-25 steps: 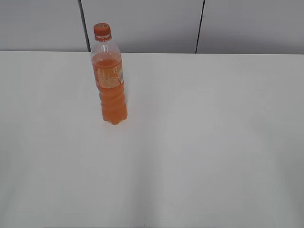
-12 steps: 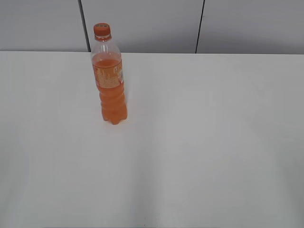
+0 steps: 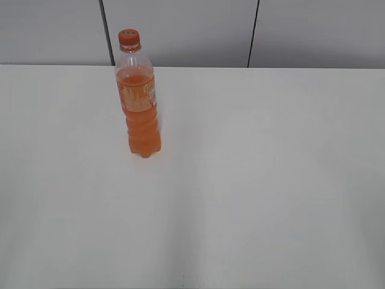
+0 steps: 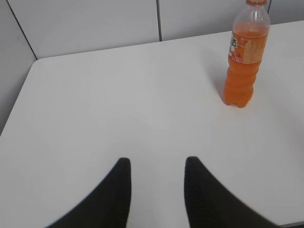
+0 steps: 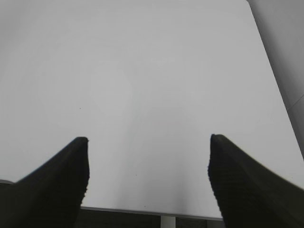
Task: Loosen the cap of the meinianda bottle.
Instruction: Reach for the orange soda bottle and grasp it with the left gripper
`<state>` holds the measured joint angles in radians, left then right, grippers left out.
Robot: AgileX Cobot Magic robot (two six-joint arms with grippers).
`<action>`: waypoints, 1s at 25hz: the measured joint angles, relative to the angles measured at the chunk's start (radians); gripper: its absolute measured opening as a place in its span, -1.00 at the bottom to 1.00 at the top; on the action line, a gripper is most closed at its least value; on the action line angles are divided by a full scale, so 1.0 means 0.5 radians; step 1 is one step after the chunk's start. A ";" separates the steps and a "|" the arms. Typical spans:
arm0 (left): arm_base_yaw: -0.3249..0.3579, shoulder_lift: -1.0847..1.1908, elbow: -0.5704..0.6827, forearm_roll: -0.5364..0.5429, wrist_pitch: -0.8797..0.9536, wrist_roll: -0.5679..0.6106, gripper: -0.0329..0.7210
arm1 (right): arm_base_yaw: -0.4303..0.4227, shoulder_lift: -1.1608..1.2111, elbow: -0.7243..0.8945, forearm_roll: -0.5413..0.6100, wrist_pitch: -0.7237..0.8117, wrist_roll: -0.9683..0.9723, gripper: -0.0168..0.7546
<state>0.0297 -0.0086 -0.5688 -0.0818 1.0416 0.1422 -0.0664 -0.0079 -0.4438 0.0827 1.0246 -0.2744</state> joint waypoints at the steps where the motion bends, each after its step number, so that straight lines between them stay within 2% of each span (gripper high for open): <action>1: 0.000 0.000 0.000 0.002 0.000 0.000 -0.27 | 0.000 0.000 0.000 0.000 0.000 0.000 0.56; 4: 0.000 0.034 0.000 0.002 0.000 0.000 -0.20 | 0.000 0.000 0.000 0.000 0.000 0.000 0.56; 9: 0.000 0.100 0.000 0.002 -0.002 0.000 0.33 | 0.000 0.000 0.000 0.000 0.000 0.000 0.56; 11: 0.000 0.134 0.000 0.002 -0.003 0.000 0.42 | 0.000 0.000 0.000 0.000 0.000 0.000 0.56; 16: 0.000 0.219 -0.024 0.002 -0.136 0.000 0.47 | 0.000 0.000 0.000 0.000 0.000 0.000 0.56; 22: 0.000 0.375 0.054 0.164 -0.821 0.000 0.46 | 0.000 0.000 0.000 0.000 0.000 -0.002 0.56; 25: 0.000 0.504 0.166 0.164 -1.210 0.000 0.45 | 0.000 0.000 0.000 0.000 0.000 -0.002 0.56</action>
<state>0.0297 0.2433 -0.4856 0.0000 0.4367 0.1422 -0.0664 -0.0079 -0.4438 0.0827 1.0246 -0.2754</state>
